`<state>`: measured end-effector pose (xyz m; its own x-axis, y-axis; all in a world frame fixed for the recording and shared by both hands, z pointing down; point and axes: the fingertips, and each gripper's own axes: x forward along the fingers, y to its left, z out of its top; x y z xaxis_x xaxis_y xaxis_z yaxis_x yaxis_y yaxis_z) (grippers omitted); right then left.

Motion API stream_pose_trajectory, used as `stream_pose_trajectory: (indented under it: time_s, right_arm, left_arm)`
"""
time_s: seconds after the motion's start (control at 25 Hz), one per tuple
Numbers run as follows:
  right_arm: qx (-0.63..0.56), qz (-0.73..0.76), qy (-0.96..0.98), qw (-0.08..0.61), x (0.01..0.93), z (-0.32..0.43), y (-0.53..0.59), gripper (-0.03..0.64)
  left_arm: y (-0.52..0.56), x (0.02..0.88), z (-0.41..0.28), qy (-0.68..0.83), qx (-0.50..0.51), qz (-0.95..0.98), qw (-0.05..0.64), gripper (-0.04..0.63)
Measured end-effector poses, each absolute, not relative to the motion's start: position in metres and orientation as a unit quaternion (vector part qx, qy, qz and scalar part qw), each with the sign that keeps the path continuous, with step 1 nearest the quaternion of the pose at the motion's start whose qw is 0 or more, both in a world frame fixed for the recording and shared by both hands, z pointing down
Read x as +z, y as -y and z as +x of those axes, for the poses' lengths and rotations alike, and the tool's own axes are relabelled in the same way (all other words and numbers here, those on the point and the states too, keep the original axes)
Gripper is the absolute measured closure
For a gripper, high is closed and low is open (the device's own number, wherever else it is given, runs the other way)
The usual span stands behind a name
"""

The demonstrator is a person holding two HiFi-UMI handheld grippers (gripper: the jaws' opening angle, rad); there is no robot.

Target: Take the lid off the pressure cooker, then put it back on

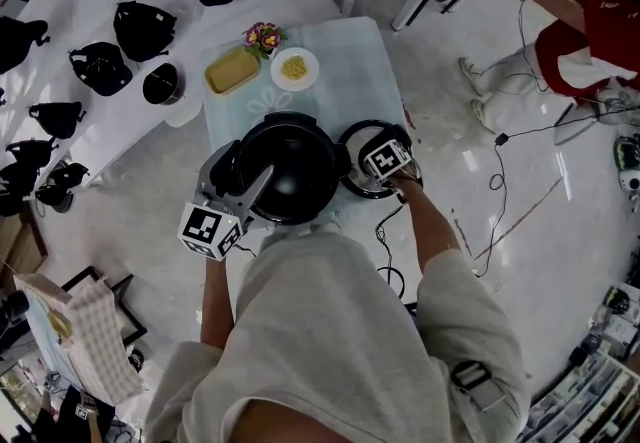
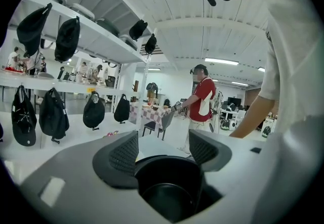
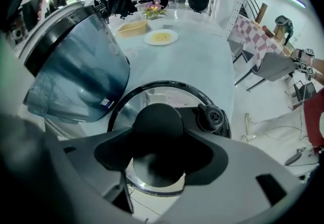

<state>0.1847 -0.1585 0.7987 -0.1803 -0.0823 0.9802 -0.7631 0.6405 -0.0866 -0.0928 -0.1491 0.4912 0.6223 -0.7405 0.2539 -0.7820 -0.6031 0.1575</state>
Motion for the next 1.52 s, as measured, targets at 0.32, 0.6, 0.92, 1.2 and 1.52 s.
stream_pose_trajectory:
  time_s: [0.32,0.6,0.92,1.2,1.52]
  right_arm:
    - [0.307,0.3,0.703,0.567,0.79,0.184,0.151,0.345]
    - [0.312,0.311,0.713,0.545,0.753,0.193,0.134,0.345]
    - [0.291,0.317,0.718,0.547,0.69,0.212,0.106,0.345]
    - [0.265,0.304,0.742,0.536,0.628,0.21,0.083,0.345]
    - [0.251,0.286,0.746,0.546,0.583,0.189,0.079,0.345]
  left_arm:
    - [0.144,0.485,-0.1,0.427,0.079,0.892,0.121,0.288]
    - [0.144,0.486,-0.098,0.415,0.076,0.899,0.12,0.287]
    - [0.143,0.486,-0.085,0.393,0.073,0.909,0.118,0.287]
    - [0.142,0.487,-0.084,0.389,0.07,0.911,0.12,0.287]
    - [0.138,0.492,-0.091,0.399,0.065,0.906,0.127,0.288]
